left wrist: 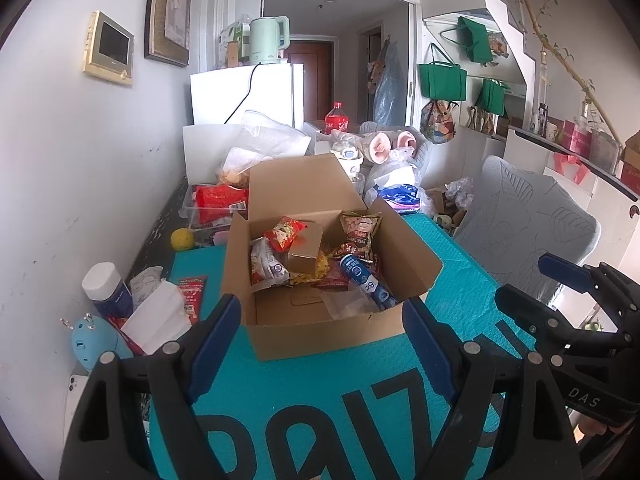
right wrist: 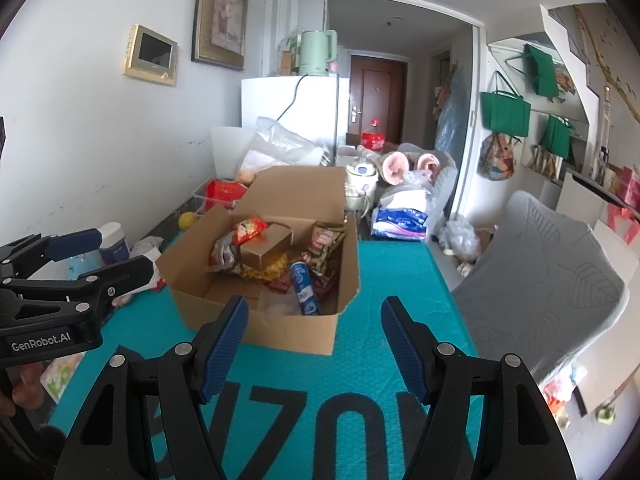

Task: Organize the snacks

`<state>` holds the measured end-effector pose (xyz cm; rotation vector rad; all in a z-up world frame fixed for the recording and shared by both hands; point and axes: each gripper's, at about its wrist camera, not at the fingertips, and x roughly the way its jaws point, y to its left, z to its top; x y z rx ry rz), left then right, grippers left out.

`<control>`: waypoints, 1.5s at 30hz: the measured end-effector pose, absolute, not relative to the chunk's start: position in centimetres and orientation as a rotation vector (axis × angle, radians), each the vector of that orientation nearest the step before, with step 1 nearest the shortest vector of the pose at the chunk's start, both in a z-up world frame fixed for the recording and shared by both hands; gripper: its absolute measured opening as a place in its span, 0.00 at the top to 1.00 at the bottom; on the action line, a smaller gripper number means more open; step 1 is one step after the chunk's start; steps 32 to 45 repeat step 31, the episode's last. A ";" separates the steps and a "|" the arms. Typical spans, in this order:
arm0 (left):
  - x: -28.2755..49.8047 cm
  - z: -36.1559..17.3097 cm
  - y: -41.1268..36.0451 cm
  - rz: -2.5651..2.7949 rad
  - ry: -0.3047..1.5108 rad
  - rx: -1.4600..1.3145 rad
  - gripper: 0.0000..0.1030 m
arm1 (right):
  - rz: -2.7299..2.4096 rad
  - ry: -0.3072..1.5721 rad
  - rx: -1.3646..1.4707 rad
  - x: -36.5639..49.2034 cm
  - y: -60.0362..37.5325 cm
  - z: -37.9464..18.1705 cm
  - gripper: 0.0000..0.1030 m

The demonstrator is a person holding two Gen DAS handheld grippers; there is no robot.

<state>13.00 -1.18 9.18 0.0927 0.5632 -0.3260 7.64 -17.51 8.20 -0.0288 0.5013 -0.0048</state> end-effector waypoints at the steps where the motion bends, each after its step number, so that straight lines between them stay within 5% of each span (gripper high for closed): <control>1: 13.0 9.1 -1.2 -0.325 0.566 0.094 0.19 | -0.005 0.501 -0.029 7.6 -17.5 8.2 0.32; 45: 14.3 8.3 -1.3 -0.272 0.608 0.101 0.19 | -0.005 0.541 -0.007 8.6 -18.5 6.8 0.27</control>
